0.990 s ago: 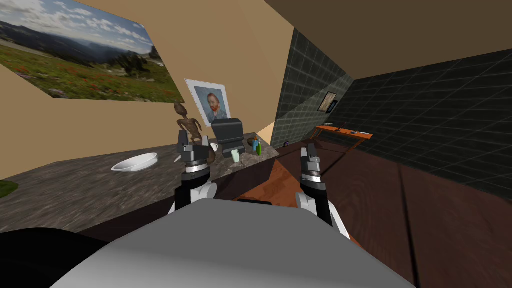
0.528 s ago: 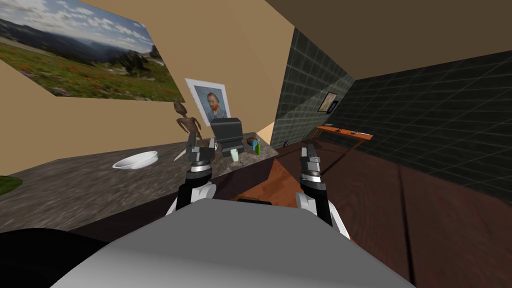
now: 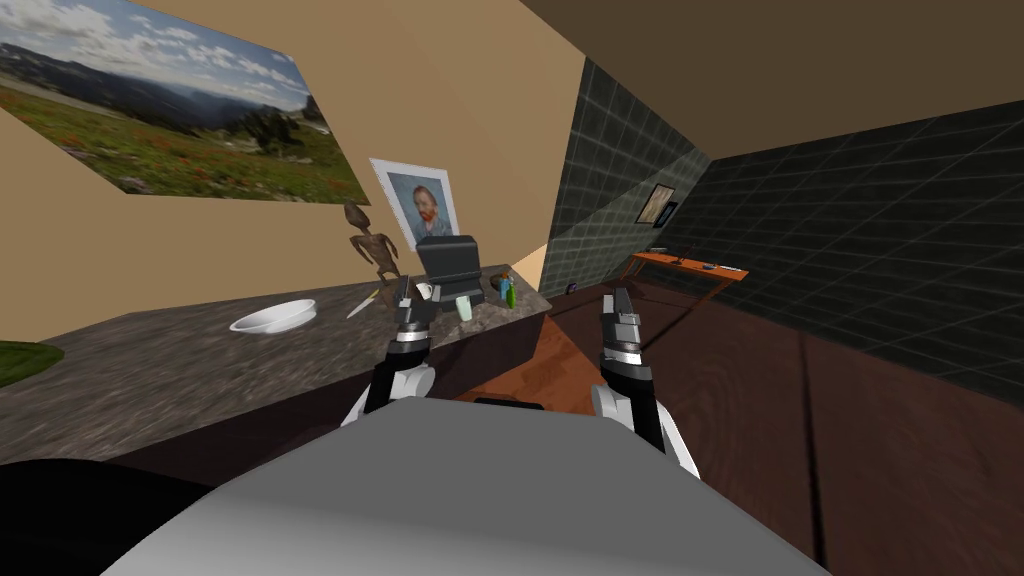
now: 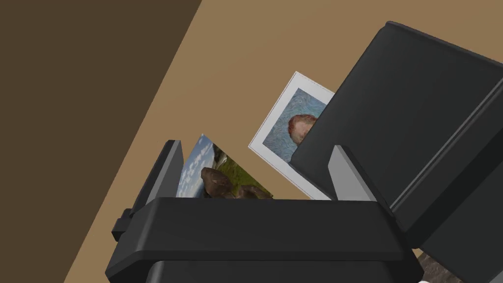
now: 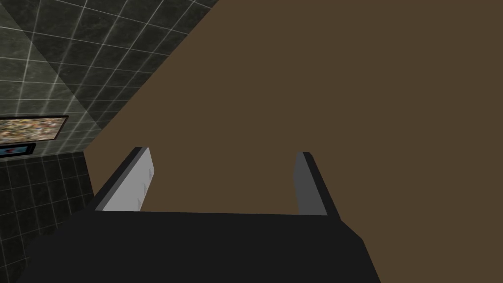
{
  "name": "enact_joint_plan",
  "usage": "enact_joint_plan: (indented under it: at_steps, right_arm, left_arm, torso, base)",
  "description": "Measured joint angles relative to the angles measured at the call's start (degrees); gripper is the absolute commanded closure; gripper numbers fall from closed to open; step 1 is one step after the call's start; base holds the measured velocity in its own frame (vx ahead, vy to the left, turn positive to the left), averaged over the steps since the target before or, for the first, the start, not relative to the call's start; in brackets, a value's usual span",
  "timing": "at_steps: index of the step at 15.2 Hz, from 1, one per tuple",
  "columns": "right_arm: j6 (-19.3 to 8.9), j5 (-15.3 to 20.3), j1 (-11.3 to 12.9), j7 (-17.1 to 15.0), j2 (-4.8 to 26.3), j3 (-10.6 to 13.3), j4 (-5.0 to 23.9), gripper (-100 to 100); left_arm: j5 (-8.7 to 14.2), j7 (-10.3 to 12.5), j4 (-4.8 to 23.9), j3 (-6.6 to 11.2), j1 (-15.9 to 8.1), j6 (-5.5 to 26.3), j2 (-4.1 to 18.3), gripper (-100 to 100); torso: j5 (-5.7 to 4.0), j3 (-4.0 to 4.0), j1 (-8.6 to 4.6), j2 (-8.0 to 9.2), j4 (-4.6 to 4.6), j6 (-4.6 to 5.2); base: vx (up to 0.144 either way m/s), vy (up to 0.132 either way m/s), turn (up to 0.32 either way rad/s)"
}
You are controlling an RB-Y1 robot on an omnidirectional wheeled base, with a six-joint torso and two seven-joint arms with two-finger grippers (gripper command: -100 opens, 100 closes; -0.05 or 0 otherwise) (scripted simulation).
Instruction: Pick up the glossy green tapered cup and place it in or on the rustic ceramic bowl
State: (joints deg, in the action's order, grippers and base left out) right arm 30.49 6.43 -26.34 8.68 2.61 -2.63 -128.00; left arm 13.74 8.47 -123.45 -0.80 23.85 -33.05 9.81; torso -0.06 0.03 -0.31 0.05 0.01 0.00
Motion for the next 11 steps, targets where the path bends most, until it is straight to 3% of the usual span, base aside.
enact_joint_plan:
  at_steps: [11]
  right_arm:
    - [0.00,0.00,0.00,0.00,0.00,0.00,0.00,0]
  left_arm:
    - [6.67,9.25,10.81,-0.99,-2.48,-1.63,1.51,-100]
  torso:
    - [0.02,-0.06,0.13,-0.11,-0.02,0.00]
  base:
    - [0.005,-0.046,0.009]
